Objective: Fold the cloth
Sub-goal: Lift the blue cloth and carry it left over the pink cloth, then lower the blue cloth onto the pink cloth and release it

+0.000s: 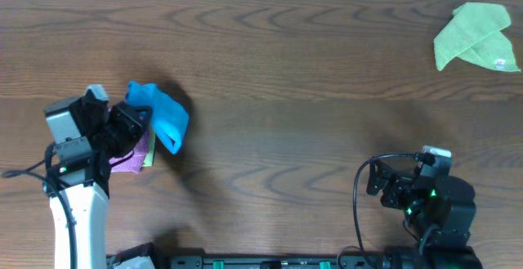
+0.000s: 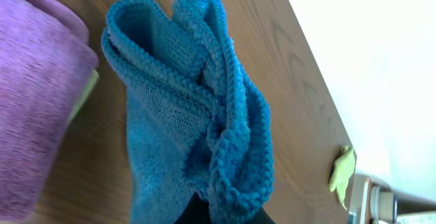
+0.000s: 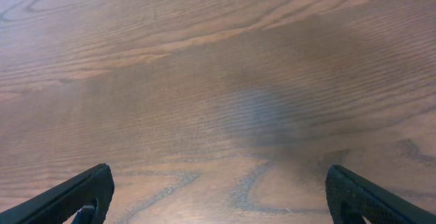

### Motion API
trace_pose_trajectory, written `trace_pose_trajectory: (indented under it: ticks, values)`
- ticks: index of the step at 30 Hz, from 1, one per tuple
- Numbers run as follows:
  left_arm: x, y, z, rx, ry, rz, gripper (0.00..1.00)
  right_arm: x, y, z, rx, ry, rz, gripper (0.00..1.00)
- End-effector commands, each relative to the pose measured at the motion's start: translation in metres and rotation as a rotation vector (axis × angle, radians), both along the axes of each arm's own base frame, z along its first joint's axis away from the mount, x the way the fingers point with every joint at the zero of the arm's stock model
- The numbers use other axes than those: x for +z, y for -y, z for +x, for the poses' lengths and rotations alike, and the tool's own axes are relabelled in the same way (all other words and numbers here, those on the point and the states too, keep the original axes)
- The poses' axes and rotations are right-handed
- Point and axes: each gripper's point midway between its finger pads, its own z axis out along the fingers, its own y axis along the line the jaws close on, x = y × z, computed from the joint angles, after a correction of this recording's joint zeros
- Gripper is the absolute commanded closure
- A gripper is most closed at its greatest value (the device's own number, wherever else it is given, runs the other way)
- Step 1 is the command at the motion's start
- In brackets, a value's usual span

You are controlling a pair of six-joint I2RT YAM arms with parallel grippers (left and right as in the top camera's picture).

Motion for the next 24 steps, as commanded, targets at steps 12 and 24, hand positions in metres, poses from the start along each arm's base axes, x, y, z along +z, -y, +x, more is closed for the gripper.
trace_pose_trajectory:
  ticks: [12, 24]
  values:
    - [0.023, -0.034, 0.006, 0.071, 0.080, 0.037, 0.94, 0.001, 0.003, 0.000, -0.022, 0.004, 0.005, 0.01]
    - [0.031, -0.057, 0.009, 0.135, 0.121, 0.060, 0.94, 0.001, 0.003, 0.000, -0.022, 0.004, 0.005, 0.01]
